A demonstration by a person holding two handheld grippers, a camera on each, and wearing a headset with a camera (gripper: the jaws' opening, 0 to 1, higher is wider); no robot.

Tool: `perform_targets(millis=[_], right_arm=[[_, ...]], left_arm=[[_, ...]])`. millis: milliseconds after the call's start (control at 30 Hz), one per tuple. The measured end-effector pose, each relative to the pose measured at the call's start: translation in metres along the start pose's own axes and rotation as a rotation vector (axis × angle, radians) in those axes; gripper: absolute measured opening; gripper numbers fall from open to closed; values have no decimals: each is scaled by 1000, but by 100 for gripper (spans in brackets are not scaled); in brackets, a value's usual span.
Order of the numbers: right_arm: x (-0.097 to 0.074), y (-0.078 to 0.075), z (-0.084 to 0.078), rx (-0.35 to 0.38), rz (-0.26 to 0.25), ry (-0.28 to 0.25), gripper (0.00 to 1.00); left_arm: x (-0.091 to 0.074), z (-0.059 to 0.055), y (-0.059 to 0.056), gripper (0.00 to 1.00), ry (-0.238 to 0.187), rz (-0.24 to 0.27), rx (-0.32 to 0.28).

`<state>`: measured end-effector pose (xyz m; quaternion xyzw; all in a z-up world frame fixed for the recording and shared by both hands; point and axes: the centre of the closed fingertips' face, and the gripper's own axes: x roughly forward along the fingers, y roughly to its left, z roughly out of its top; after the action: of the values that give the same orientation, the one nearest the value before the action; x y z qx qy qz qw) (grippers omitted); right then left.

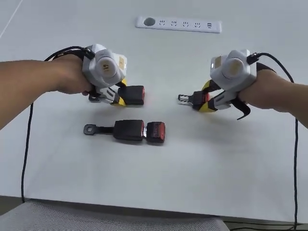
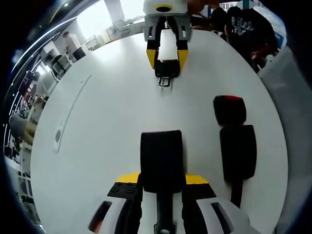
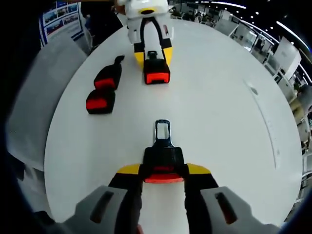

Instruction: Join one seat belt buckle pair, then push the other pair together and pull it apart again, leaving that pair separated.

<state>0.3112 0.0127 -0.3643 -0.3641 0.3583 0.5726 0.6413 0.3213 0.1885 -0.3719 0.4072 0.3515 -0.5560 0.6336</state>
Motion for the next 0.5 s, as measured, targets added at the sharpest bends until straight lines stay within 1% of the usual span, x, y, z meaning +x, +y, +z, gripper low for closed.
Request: perform_targets(millis=[33,100,167,500], right_arm=[[4,0,7,-3,1,-10,33],[8,0,15,-7,4,-19,33],[13,-3,21,-14,9,-29,33],[30,-4,50,-44,31,-59,32]], left_arm=[[0,0,0,32,-1,-1,1],[0,0,0,32,0,-2,3],[-1,1,-1,32,1,-3,5],[-2,1,-1,31,6,-1,13]])
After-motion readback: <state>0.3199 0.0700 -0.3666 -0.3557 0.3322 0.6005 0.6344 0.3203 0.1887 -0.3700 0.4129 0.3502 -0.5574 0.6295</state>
